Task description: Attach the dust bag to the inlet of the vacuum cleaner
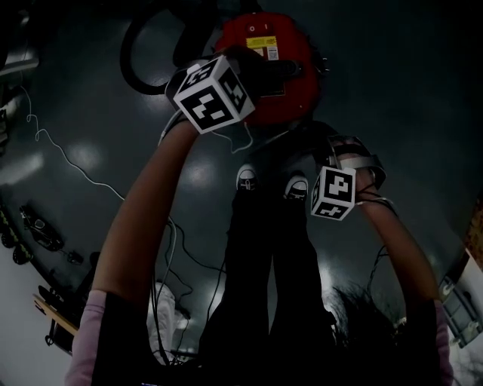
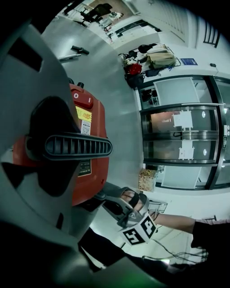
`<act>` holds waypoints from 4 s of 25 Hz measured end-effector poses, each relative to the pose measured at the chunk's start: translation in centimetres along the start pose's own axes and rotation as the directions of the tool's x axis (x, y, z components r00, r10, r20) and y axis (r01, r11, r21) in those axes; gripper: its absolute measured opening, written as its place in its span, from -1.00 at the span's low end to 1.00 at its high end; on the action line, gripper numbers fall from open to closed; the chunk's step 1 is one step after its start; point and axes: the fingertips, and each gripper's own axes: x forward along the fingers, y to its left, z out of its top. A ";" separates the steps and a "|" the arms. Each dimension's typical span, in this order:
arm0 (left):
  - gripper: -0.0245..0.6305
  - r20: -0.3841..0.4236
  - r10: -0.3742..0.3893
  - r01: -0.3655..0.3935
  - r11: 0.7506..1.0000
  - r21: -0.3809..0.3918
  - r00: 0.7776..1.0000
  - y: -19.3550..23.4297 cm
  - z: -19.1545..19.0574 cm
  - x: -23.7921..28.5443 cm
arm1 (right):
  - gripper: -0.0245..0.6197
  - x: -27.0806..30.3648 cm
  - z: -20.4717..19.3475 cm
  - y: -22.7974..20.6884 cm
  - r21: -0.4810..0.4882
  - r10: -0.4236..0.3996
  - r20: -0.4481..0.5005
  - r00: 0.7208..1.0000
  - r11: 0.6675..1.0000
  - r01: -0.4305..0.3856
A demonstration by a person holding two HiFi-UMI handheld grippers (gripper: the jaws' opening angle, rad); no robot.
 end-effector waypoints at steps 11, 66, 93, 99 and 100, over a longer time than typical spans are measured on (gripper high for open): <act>-0.50 -0.004 0.005 -0.005 1.000 -0.006 1.000 -0.1 0.1 -0.3 | -0.67 -0.3 -0.3 -0.6 0.744 0.169 0.196 0.966 0.615 -0.259; -0.63 0.123 0.072 -0.039 0.966 -0.256 0.990 -11.1 5.5 -16.3 | -0.74 -17.0 2.7 -2.2 0.741 -0.060 0.250 0.966 0.654 -0.151; -0.89 0.234 0.425 -0.196 0.751 -0.630 0.875 -35.3 20.7 -39.8 | -0.87 -48.2 8.3 12.1 0.823 -0.374 0.423 0.825 0.540 -0.177; -0.89 0.232 0.432 -0.209 0.756 -0.621 0.872 -46.1 17.5 -42.5 | -0.87 -50.4 11.2 22.4 0.848 -0.428 0.422 0.799 0.499 -0.181; -0.89 0.234 0.436 -0.210 0.754 -0.623 0.869 -48.0 16.9 -42.9 | -0.87 -50.7 11.8 24.3 0.852 -0.434 0.429 0.792 0.487 -0.195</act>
